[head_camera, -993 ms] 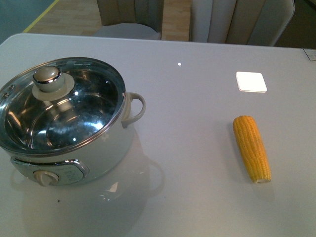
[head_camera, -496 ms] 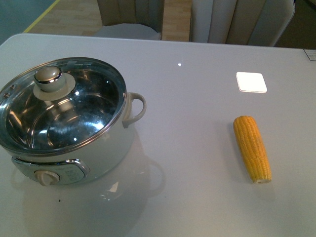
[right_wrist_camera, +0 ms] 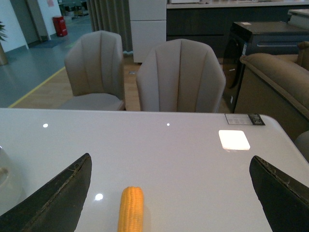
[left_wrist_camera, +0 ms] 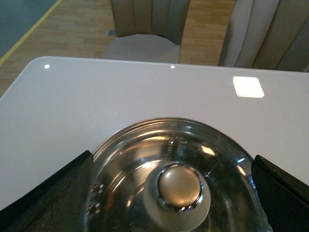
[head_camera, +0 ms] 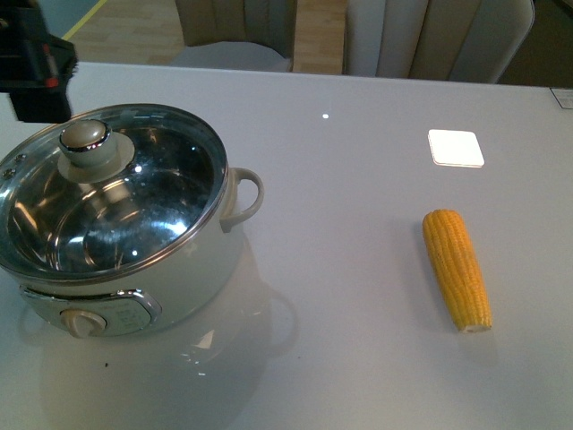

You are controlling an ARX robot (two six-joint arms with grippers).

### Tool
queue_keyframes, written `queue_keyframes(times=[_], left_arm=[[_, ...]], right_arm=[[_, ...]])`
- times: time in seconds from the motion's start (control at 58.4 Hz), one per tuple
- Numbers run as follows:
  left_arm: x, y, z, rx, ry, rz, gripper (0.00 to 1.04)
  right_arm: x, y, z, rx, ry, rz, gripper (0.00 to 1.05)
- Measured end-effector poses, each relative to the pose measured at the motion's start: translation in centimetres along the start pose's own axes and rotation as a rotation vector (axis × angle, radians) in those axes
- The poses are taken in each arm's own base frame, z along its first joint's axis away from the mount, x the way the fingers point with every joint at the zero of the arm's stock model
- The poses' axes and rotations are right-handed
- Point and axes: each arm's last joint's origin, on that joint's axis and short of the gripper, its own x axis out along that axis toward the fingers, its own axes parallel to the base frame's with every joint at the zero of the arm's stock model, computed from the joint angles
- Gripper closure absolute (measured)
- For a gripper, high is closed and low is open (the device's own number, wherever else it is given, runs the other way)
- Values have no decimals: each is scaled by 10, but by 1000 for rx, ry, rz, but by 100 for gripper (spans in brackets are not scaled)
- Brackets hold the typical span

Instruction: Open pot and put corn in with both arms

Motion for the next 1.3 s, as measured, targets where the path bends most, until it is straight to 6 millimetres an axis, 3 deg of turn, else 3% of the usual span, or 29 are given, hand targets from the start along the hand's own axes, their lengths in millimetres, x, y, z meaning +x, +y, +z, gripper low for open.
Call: queue_keyframes(times=[0.223, 0.359, 0.787, 1.061, 1.301], left_arm=[[42, -4, -21, 5, 35, 16, 7], [55, -4, -36, 1, 84, 27, 7], [68, -5, -61, -3, 151, 33, 7], [70, -8, -61, -9, 151, 43, 7], [70, -12, -60, 16, 147, 36, 45]], right_arm=[[0, 0, 0, 0, 0, 0, 9], [0, 0, 0, 0, 0, 0, 9], [0, 0, 0, 0, 0, 0, 9], [0, 0, 0, 0, 0, 0, 9], [0, 0, 0, 0, 0, 0, 9]])
